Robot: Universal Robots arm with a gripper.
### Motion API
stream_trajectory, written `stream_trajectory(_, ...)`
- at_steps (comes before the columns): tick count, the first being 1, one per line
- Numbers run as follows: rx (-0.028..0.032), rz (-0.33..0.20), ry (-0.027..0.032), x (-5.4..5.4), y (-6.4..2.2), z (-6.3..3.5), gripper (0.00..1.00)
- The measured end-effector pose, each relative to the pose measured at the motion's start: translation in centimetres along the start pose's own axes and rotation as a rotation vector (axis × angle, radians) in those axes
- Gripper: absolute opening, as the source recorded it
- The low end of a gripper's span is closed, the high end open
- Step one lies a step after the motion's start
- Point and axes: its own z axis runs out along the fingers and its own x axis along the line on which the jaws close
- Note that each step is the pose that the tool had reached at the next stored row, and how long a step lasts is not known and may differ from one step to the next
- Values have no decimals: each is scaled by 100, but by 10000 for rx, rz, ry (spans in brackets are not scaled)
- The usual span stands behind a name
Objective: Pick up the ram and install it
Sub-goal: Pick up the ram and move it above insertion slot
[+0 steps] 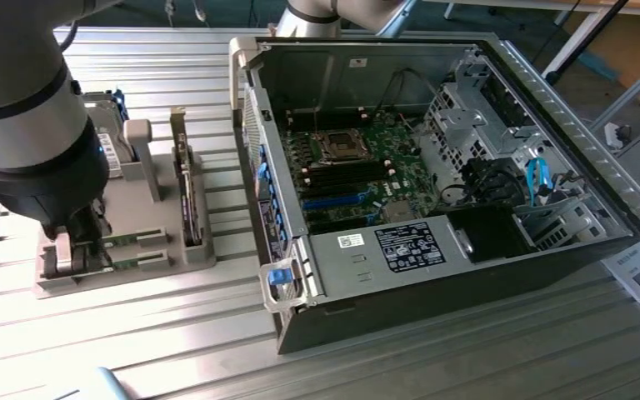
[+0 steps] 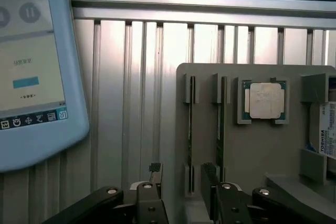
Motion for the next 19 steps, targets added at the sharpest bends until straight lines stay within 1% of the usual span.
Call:
stream_trajectory(4, -4, -2, 3, 2, -1, 68, 42)
stream_trajectory(18, -8, -3, 2, 10, -5, 352, 42)
stream_trajectory(19, -10, -3, 3, 12, -6, 411, 42)
